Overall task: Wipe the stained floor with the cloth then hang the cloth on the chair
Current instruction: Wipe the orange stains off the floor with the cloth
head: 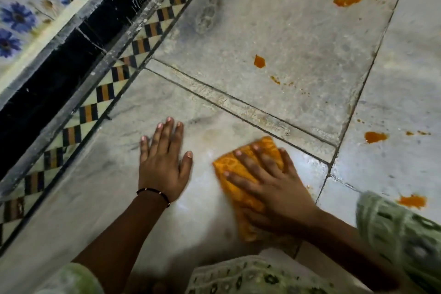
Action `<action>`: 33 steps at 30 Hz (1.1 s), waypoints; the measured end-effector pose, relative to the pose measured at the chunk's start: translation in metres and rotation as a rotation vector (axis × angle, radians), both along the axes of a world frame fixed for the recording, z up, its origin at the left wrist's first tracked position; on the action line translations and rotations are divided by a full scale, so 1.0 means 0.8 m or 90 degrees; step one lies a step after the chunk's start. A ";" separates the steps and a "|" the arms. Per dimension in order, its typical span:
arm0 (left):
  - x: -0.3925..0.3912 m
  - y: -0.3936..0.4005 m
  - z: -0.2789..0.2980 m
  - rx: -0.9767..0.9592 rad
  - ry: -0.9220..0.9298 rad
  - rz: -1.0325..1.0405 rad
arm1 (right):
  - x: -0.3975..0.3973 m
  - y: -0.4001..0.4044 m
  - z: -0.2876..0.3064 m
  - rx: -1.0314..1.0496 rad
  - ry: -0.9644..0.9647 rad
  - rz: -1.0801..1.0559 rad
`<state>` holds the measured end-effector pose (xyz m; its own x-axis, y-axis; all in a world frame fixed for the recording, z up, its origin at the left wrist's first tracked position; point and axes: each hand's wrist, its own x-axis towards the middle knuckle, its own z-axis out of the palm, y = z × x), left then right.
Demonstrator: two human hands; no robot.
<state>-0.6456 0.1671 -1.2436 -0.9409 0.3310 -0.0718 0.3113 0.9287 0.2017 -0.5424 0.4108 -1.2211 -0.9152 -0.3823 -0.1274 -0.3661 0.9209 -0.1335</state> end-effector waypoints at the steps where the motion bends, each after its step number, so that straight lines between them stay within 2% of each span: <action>1: 0.001 0.000 -0.001 -0.001 0.003 0.002 | 0.010 0.023 0.001 -0.003 0.002 -0.021; 4: 0.003 0.001 -0.001 0.001 0.013 0.001 | -0.004 0.065 0.006 -0.022 -0.011 -0.154; 7: 0.004 0.004 0.001 0.002 0.010 0.011 | -0.057 0.046 0.008 -0.013 -0.016 -0.225; 10: 0.003 0.004 0.002 0.006 0.003 0.015 | -0.091 -0.002 0.007 0.023 -0.020 -0.134; 13: 0.002 0.002 0.003 0.012 -0.003 0.019 | -0.065 -0.033 0.009 0.000 -0.010 -0.038; 18: 0.004 0.002 0.000 0.020 0.010 0.027 | 0.032 0.043 0.004 0.010 -0.022 0.007; 22: 0.003 0.004 -0.003 0.009 0.009 0.029 | 0.008 0.113 0.006 -0.005 -0.023 -0.141; 26: 0.002 0.014 -0.004 0.025 -0.004 0.089 | -0.069 0.085 0.008 0.003 -0.025 -0.253; 30: -0.001 0.053 -0.005 0.045 -0.005 0.192 | -0.056 0.033 0.009 0.029 -0.009 -0.086; 33: 0.000 0.085 -0.002 0.087 -0.004 0.174 | 0.011 0.027 0.003 0.029 0.002 0.001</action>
